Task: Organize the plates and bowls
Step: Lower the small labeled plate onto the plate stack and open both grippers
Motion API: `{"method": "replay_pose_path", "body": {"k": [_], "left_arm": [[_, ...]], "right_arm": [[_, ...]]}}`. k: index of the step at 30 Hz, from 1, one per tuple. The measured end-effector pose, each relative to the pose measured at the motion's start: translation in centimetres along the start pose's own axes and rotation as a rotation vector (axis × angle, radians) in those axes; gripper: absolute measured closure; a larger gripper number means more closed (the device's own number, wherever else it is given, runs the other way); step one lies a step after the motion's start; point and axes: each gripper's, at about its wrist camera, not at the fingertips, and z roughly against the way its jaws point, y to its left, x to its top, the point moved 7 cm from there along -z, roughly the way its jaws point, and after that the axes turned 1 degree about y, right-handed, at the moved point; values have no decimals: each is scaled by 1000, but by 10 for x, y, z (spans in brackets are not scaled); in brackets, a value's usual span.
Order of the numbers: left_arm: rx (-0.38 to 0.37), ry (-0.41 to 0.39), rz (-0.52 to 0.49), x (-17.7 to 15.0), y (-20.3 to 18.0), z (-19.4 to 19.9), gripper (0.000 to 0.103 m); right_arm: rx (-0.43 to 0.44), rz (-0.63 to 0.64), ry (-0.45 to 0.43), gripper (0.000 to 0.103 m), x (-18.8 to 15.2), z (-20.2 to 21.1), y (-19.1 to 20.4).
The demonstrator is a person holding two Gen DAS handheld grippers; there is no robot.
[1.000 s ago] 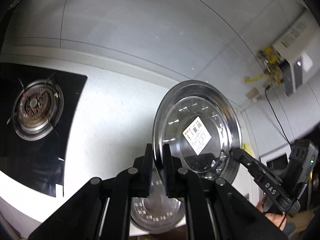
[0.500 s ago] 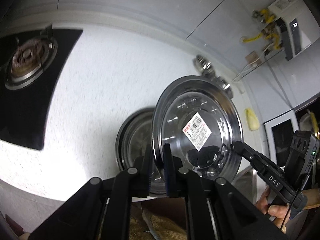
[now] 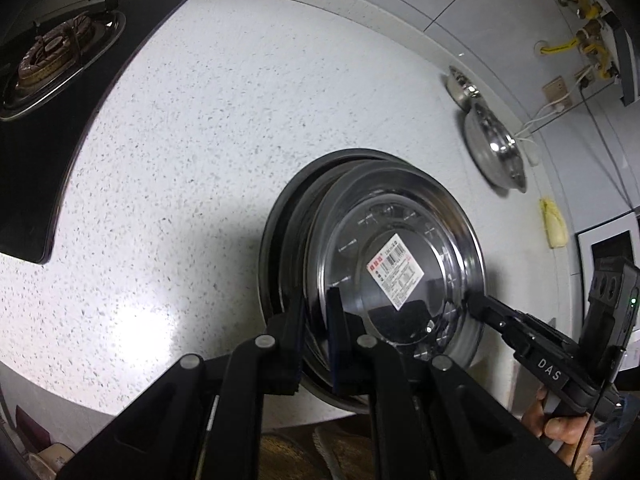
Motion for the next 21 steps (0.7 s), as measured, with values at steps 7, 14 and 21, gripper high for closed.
{"method": "replay_pose_path", "body": {"k": [7, 14, 21], "left_arm": [[32, -12, 3, 7, -6, -11, 94], [63, -38, 2, 7, -3, -9, 94], [56, -75, -3, 14, -6, 0, 94]], "right_arm": [[-5, 21, 14, 92, 0, -8, -2], [12, 33, 22, 90, -1, -8, -4], [12, 46, 23, 90, 2, -11, 0]]}}
